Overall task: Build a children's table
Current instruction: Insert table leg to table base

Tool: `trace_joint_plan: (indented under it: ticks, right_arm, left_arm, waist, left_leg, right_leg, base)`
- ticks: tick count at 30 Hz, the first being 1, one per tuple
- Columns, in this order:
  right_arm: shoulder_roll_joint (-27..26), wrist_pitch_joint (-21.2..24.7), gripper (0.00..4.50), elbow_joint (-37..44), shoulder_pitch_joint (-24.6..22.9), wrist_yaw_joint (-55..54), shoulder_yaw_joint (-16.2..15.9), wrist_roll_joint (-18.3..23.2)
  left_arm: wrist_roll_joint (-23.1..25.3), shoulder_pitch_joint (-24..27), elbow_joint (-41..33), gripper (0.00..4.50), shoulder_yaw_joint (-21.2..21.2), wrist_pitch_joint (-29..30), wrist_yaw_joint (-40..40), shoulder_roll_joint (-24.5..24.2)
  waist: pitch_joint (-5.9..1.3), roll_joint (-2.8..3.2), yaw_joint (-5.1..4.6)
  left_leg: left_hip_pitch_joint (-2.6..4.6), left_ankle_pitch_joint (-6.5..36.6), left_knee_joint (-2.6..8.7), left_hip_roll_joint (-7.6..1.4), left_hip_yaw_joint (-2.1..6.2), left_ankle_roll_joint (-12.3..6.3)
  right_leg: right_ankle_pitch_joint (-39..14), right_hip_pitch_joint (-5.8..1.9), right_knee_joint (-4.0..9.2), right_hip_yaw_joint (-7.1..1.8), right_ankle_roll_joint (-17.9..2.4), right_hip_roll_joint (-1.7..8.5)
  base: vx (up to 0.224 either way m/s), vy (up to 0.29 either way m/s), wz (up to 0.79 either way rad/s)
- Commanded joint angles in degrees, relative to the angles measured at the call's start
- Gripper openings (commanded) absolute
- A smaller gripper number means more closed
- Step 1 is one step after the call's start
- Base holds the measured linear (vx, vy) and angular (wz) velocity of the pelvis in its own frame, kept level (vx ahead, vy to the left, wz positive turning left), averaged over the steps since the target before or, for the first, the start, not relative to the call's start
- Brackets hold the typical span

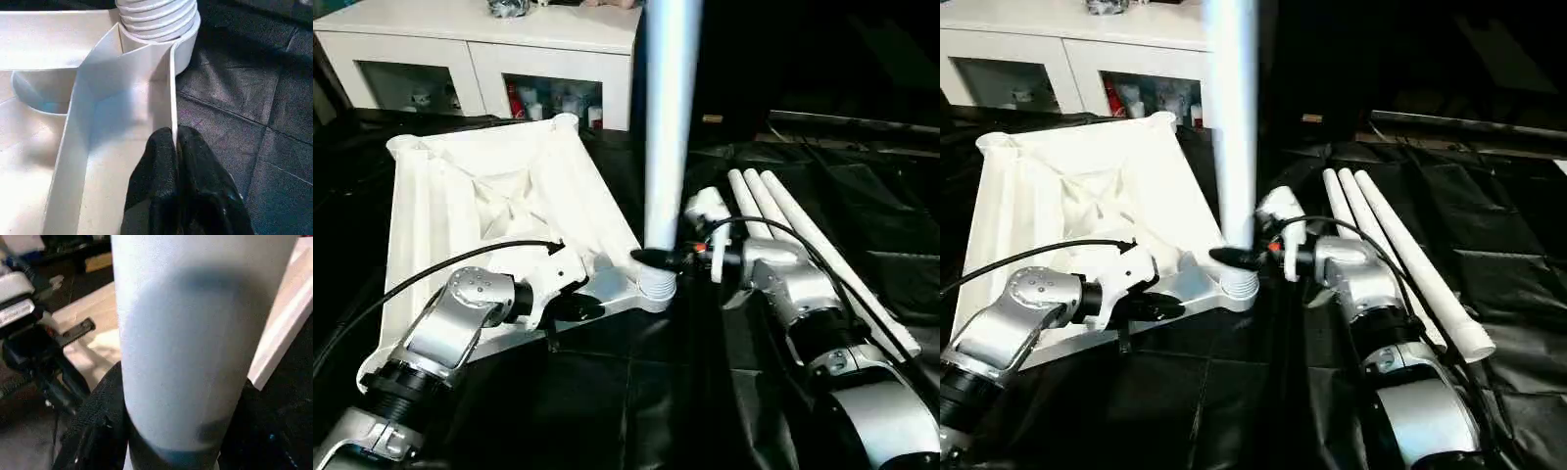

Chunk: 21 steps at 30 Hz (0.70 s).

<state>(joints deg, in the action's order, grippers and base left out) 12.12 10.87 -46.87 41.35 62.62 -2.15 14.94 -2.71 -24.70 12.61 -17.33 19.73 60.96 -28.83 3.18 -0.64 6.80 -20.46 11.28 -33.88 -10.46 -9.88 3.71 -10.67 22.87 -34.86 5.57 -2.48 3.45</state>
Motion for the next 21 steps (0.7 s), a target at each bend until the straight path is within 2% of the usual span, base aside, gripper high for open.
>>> trace_joint_plan:
  ticks: [1, 5, 6, 8, 9, 11, 13, 14, 15, 18, 19, 21]
  right_arm:
    - [1.0, 1.5, 1.89, -1.5, -3.4, -2.7, 1.2, -0.4]
    - [0.8, 1.1, 1.89, 0.5, -5.8, -3.9, 2.0, -0.1]
    - [0.6, 0.8, 1.89, 1.6, -7.0, -4.5, 2.2, 0.1]
    - [0.0, -1.2, 1.89, 4.2, -9.7, -6.7, 2.3, -0.3]
    - [-0.2, -1.5, 1.89, 5.3, -10.7, -7.1, 2.2, -0.4]
    - [-0.5, -3.8, 1.89, 8.2, -12.8, -8.7, 1.1, -1.9]
    - [-0.6, -4.6, 1.89, 10.3, -13.9, -9.5, 0.1, -3.0]
    - [-0.7, -4.3, 1.89, 11.5, -14.1, -9.5, -0.6, -3.5]
    - [-0.5, -4.0, 1.89, 12.6, -14.1, -9.4, -1.8, -4.3]
    - [-0.2, -3.5, 1.89, 13.7, -14.0, -9.2, -3.4, -5.2]
    - [0.0, -3.1, 1.89, 13.8, -13.8, -8.9, -4.2, -5.7]
    - [0.5, -2.1, 1.89, 13.1, -13.1, -7.7, -6.4, -7.0]
  left_arm:
    - [-1.7, -2.3, -1.8, 0.0, 1.0, -2.7, 0.8, 0.6]
    - [-1.4, -2.6, -1.2, 0.0, 1.1, -3.1, 0.3, 0.8]
    - [-1.3, -2.7, -1.0, 0.0, 1.2, -3.2, 0.0, 0.9]
    - [-1.1, -3.1, -0.4, 0.0, 1.3, -3.5, -0.2, 1.1]
    - [-1.1, -3.1, -0.3, 0.0, 1.3, -3.6, -0.3, 1.2]
    - [-1.0, -3.3, 0.0, 0.0, 1.3, -3.8, -0.3, 1.2]
    - [-0.9, -3.4, 0.1, 0.0, 1.2, -3.9, -0.1, 1.2]
    - [-0.8, -3.5, 0.2, 0.0, 1.1, -4.0, 0.0, 1.2]
    - [-0.8, -3.6, 0.3, 0.0, 1.1, -4.1, 0.2, 1.1]
    - [-0.6, -3.7, 0.5, 0.0, 1.0, -4.3, 0.3, 1.2]
    - [-0.6, -3.8, 0.6, 0.0, 0.9, -4.3, 0.4, 1.2]
    - [-0.6, -3.8, 0.5, 0.0, 0.7, -4.4, 0.7, 1.2]
  waist:
    - [-3.92, 0.43, -0.08]
    - [-3.88, 0.43, 0.08]
    - [-3.87, 0.71, 0.26]
    - [-3.84, 0.6, 0.35]
    - [-3.86, 0.81, 0.32]
    - [-3.78, 0.96, 0.34]
    - [-3.7, 0.77, 0.27]
    - [-3.63, 1.07, 0.2]
    - [-3.63, 1.13, 0.23]
    - [-3.62, 1.09, 0.02]
    - [-3.61, 0.88, -0.01]
    - [-3.65, 0.85, -0.05]
  left_leg:
    - [0.44, 5.8, 3.72, -3.41, 0.76, -2.99]
    - [0.36, 6.4, 3.78, -3.33, 0.81, -2.7]
    - [0.54, 6.8, 3.82, -3.38, 0.84, -2.44]
    - [0.63, 7.4, 3.88, -3.41, 0.8, -2.0]
    - [0.62, 7.6, 3.98, -3.41, 0.91, -1.69]
    - [0.54, 8.3, 4.09, -3.36, 1.02, -1.27]
    - [0.51, 9.3, 4.19, -3.23, 1.02, -0.98]
    - [0.7, 10.2, 4.22, -3.22, 1.0, -0.75]
    - [0.65, 10.6, 4.26, -3.19, 1.12, -0.59]
    - [0.54, 10.3, 4.29, -3.2, 1.14, -0.51]
    - [0.55, 10.3, 4.26, -3.2, 1.1, -0.58]
    - [0.5, 9.7, 4.2, -3.19, 1.11, -0.84]
  right_leg:
    - [-8.2, -3.19, 3.58, -3.86, -12.0, 5.64]
    - [-9.8, -3.25, 3.77, -3.77, -11.2, 5.65]
    - [-10.7, -3.13, 3.92, -3.8, -10.9, 5.74]
    - [-11.2, -3.0, 4.06, -3.88, -10.4, 5.72]
    - [-11.1, -3.06, 4.04, -3.83, -10.3, 5.63]
    - [-11.6, -3.08, 4.1, -3.81, -9.9, 5.64]
    - [-13.1, -3.18, 4.32, -3.8, -9.5, 5.65]
    - [-14.5, -3.0, 4.65, -3.83, -9.1, 5.64]
    - [-15.4, -3.14, 4.61, -3.82, -8.8, 5.68]
    - [-15.2, -3.15, 4.6, -3.82, -8.7, 5.59]
    - [-15.1, -3.13, 4.62, -3.85, -8.6, 5.58]
    - [-14.2, -3.15, 4.39, -3.84, -9.0, 5.53]
  base:
    - [0.0, 0.0, 0.0]
    - [0.0, 0.0, 0.0]
    - [0.0, 0.0, 0.0]
    - [0.0, 0.0, 0.0]
    - [0.0, 0.0, 0.0]
    - [0.0, 0.0, 0.0]
    - [0.0, 0.0, 0.0]
    - [0.0, 0.0, 0.0]
    - [0.0, 0.0, 0.0]
    - [0.0, 0.0, 0.0]
    - [0.0, 0.0, 0.0]
    - [0.0, 0.0, 0.0]
